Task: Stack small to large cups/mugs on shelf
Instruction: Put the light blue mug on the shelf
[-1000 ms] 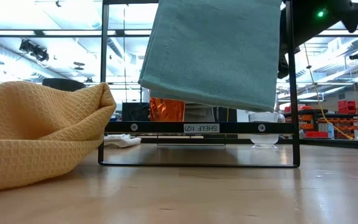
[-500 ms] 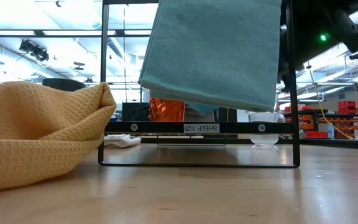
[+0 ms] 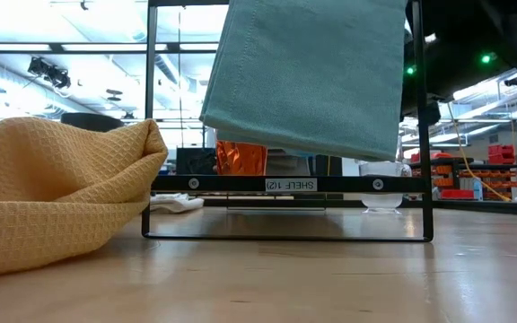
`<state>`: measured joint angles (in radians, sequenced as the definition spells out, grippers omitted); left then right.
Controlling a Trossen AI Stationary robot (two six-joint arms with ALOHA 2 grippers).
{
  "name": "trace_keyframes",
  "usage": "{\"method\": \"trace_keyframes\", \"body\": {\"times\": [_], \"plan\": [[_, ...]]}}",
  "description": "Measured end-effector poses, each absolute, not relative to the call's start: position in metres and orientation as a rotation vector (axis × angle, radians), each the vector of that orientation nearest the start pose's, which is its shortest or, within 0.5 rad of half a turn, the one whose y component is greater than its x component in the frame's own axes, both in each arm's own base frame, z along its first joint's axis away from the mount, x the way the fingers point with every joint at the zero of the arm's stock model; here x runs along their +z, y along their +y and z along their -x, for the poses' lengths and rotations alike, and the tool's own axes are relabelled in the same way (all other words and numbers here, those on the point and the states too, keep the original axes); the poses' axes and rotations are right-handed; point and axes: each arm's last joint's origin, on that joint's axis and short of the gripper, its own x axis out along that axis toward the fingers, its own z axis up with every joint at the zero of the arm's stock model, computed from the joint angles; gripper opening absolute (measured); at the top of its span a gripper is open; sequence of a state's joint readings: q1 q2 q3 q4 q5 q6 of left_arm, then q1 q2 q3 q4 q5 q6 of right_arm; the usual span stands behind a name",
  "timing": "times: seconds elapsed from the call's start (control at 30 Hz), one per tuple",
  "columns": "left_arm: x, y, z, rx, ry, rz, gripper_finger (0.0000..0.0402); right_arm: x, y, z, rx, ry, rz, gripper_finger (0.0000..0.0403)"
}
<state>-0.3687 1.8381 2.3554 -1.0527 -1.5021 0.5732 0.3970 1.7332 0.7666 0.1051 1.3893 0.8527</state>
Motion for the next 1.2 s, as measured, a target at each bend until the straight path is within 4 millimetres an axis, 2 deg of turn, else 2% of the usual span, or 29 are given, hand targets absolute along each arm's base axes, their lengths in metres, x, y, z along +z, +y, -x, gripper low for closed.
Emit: {"method": "trace_keyframes", "body": {"times": [0.3,0.53,0.7,1.0,1.2], "plan": [[0.495,-0.094,-0.322,0.954,0.659,-0.967,0.0145,0.143,0.093,-0.284,-1.071,0.163,0.091,0.0011],[0.495,-0.094,-0.322,0.945,0.679,-0.999,0.0139,0.138,0.092,-0.274,-1.144,0.068,0.104,0.0011],[0.495,-0.094,-0.322,0.938,0.692,-1.022,0.0143,0.134,0.091,-0.273,-1.150,0.068,0.108,0.0011],[0.495,-0.094,-0.322,0.938,0.692,-1.022,0.0134,0.102,0.091,-0.273,-1.143,0.049,0.056,0.0011],[0.495,-0.094,-0.322,0.938,0.692,-1.022,0.0131,0.105,0.091,-0.274,-1.125,0.064,0.029,0.0011]]}}
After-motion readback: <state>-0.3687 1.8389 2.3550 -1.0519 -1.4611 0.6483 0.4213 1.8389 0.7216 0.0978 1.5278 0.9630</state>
